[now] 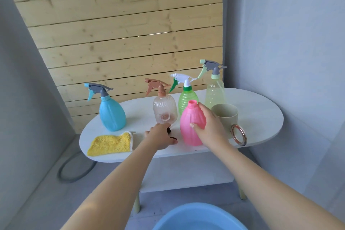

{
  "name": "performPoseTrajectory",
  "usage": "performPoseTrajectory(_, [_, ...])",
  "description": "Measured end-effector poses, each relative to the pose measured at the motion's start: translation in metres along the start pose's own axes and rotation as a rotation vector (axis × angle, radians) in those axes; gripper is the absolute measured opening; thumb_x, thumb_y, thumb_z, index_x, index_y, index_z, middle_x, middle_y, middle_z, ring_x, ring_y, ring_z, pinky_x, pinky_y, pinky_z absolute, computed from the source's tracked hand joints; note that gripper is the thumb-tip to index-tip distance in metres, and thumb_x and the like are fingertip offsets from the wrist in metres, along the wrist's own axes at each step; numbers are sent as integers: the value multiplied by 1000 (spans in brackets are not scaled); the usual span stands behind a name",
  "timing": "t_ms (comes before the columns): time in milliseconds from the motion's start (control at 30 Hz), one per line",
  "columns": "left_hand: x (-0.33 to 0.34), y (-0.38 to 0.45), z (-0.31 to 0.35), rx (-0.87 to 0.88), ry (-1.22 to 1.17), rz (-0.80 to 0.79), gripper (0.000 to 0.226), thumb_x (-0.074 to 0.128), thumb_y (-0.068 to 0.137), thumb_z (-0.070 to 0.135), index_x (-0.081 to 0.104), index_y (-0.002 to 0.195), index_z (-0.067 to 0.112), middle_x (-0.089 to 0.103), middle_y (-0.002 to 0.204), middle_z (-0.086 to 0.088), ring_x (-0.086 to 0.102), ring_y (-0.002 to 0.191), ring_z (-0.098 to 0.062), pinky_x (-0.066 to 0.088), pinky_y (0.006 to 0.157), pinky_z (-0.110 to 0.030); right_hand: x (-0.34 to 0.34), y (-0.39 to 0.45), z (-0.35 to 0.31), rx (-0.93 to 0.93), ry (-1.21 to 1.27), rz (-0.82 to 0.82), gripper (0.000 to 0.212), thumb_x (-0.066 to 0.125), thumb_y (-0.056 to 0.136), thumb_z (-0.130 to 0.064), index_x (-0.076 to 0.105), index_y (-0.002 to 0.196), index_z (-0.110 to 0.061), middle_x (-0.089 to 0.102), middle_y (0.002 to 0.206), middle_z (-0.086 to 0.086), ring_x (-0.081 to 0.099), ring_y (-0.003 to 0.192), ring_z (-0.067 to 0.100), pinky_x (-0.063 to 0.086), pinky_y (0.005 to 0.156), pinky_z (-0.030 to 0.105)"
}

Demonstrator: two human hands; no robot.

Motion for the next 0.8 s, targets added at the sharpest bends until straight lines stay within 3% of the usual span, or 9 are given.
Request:
performPoseTrajectory(200, [-2,-12,-3,33,4,63,57,68,79,31,47,131,31,46,125,-3,46,116,-25,35,100,-35,-1,-3,-1,17,-7,-9,69,64,87,-16,31,146,-24,42,144,-5,39,132,17,34,101,27])
performPoseTrajectory(400, [-5,-37,0,97,110,26,48,65,76,35,50,122,33,42,109,-3,40,109,-25,30,91,-31,1,-9,-9,70,-119,-102,75,61,89,-16,18,151,-22,27,154,-4,32,137,22,32,103,29])
performPoseTrajectory(500, [-4,-48,-3,64,62,-24,45,67,74,37,53,117,33,42,101,-1,43,104,-25,34,88,-29,-4,-17,-18,65,-137,-102,71,59,90,-14,20,150,-23,34,150,-3,39,132,21,34,91,22])
performPoseTrajectory(567, [-5,-57,-5,35,-72,-76,39,69,72,32,56,109,29,49,95,1,50,98,-23,43,84,-28,-11,-24,-26,56,-113,-80,67,58,90,-11,26,148,-24,41,144,-3,43,128,20,32,83,19])
performPoseTrajectory(667, [-11,-72,-8,-58,-481,-111,19,71,75,16,57,88,16,63,79,-3,64,71,-17,52,61,-22,-19,-39,-28,87,-42,-56,54,58,90,-11,41,141,-20,48,140,0,45,126,20,35,93,23])
performPoseTrajectory(733, [-18,-83,-7,-118,-710,-125,15,71,78,11,57,80,7,62,68,-9,58,51,-17,46,54,-24,-19,-50,-26,132,22,-76,40,58,91,-15,53,131,-20,56,131,2,52,120,19,40,92,26])
performPoseTrajectory(800, [-19,-93,1,-147,-867,-198,14,69,83,12,58,84,4,60,66,-8,52,52,-20,44,56,-28,-14,-63,-26,162,111,-131,31,57,92,-15,60,121,-23,61,123,-2,55,116,14,43,89,23])
Point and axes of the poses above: each hand's wrist, its own y-axis towards the middle knuckle, its own x-axis out of the palm, z = x × y, the point moved 10 cm from there along y, towards the middle knuckle
